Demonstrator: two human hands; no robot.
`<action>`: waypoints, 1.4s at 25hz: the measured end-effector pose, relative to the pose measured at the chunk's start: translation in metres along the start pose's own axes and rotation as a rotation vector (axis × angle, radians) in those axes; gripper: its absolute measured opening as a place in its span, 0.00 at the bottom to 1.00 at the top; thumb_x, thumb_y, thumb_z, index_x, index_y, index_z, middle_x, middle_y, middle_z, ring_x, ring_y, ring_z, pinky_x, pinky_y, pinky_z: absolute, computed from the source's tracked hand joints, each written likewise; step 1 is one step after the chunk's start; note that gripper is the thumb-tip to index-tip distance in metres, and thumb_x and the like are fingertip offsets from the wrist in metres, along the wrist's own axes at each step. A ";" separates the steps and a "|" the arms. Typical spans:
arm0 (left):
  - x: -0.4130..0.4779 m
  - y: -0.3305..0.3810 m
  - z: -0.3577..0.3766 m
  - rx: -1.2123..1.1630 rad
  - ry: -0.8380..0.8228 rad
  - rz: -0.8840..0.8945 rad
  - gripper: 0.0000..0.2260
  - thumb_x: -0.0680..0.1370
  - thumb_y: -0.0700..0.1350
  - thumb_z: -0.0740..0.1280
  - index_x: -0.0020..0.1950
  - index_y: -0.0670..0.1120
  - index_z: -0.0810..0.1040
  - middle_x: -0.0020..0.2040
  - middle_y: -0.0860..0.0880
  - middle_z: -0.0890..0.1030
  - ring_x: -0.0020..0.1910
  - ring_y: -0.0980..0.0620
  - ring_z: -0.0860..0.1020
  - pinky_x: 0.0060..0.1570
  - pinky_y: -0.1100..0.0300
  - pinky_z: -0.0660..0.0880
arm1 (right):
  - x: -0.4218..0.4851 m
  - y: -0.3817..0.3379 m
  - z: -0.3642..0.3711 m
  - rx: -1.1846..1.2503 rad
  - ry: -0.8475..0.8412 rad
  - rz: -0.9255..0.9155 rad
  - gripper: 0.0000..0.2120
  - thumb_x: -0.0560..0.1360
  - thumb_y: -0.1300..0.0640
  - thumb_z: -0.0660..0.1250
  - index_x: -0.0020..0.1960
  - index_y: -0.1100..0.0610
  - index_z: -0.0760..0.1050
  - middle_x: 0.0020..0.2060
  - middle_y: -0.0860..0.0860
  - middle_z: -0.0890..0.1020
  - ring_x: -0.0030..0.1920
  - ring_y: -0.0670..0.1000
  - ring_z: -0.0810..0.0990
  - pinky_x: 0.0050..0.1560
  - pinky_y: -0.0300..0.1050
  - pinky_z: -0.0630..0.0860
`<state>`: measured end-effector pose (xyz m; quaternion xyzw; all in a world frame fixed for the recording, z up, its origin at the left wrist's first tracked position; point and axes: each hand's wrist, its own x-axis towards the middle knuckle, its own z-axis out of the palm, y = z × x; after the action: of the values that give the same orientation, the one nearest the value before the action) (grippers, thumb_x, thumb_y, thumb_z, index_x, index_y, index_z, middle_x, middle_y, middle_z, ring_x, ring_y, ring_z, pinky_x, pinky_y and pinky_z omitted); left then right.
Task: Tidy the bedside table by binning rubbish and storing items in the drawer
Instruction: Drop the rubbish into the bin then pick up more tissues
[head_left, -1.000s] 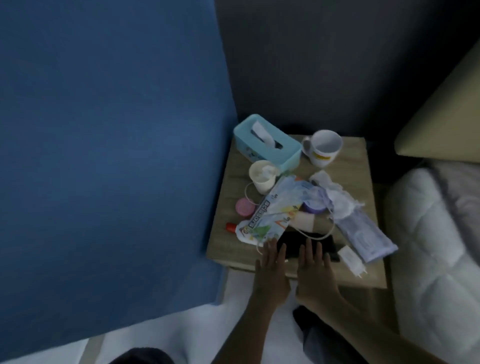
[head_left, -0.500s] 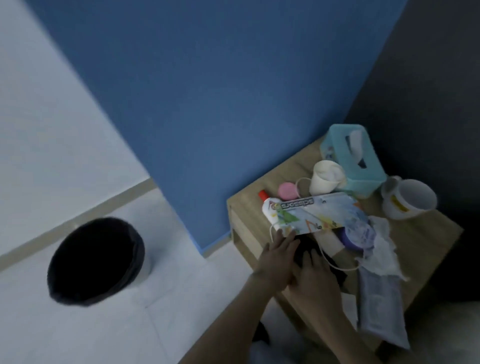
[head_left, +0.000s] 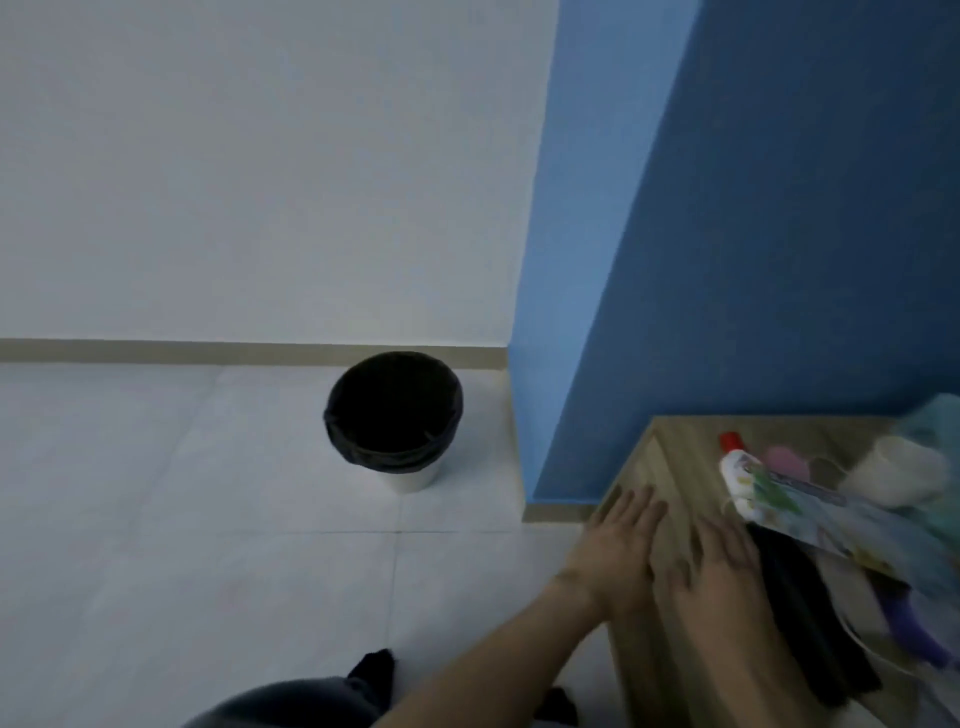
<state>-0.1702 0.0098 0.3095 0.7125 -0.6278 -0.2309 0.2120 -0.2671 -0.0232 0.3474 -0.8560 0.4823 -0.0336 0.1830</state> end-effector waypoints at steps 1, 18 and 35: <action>-0.006 -0.033 -0.011 0.006 0.071 -0.080 0.31 0.75 0.37 0.61 0.77 0.42 0.54 0.79 0.43 0.51 0.78 0.45 0.50 0.74 0.49 0.54 | 0.019 -0.013 0.019 -0.003 0.068 -0.025 0.20 0.64 0.62 0.60 0.51 0.71 0.78 0.50 0.69 0.81 0.51 0.69 0.80 0.54 0.52 0.71; -0.011 -0.419 -0.024 0.333 0.027 -0.607 0.25 0.76 0.34 0.60 0.73 0.44 0.65 0.71 0.43 0.69 0.75 0.42 0.59 0.75 0.51 0.45 | 0.254 -0.195 0.326 -0.419 -0.300 -0.718 0.22 0.76 0.64 0.58 0.70 0.54 0.65 0.67 0.53 0.73 0.68 0.53 0.67 0.73 0.48 0.53; -0.102 -0.230 0.107 0.152 -0.343 -0.498 0.16 0.77 0.34 0.58 0.60 0.45 0.79 0.55 0.42 0.82 0.54 0.41 0.79 0.51 0.50 0.75 | 0.027 -0.053 0.237 -0.420 -0.664 -0.507 0.19 0.75 0.71 0.54 0.32 0.52 0.63 0.34 0.56 0.71 0.54 0.53 0.78 0.44 0.43 0.61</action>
<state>-0.0612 0.1380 0.0935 0.8087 -0.4761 -0.3451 -0.0140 -0.1544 0.0452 0.1416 -0.9297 0.1696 0.2971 0.1363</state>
